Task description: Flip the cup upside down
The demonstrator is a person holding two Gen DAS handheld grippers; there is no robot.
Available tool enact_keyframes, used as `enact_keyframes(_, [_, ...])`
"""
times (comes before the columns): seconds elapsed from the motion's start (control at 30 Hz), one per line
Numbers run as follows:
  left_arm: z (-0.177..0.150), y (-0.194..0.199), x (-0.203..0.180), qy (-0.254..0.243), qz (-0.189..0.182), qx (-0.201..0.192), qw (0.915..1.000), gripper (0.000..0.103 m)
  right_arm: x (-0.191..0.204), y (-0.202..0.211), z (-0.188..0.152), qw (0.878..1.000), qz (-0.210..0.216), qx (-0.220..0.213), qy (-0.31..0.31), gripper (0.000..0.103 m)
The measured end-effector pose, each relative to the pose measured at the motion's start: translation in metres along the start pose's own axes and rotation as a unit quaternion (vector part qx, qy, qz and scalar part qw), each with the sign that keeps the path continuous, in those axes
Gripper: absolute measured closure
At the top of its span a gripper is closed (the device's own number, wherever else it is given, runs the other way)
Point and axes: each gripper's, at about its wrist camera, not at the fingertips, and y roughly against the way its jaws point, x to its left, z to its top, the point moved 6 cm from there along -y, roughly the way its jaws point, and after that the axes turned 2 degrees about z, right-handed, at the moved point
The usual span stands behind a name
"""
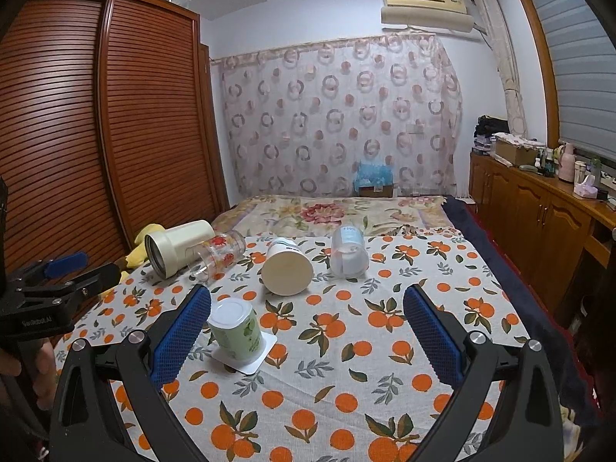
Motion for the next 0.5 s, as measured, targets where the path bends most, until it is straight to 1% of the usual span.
enact_keyframes(0.5, [-0.0004, 0.0007, -0.0005, 0.001, -0.002, -0.001, 1.0000, 0.008, 0.0001, 0.0006, -0.0001, 1.000, 0.000, 0.000, -0.001, 0.002])
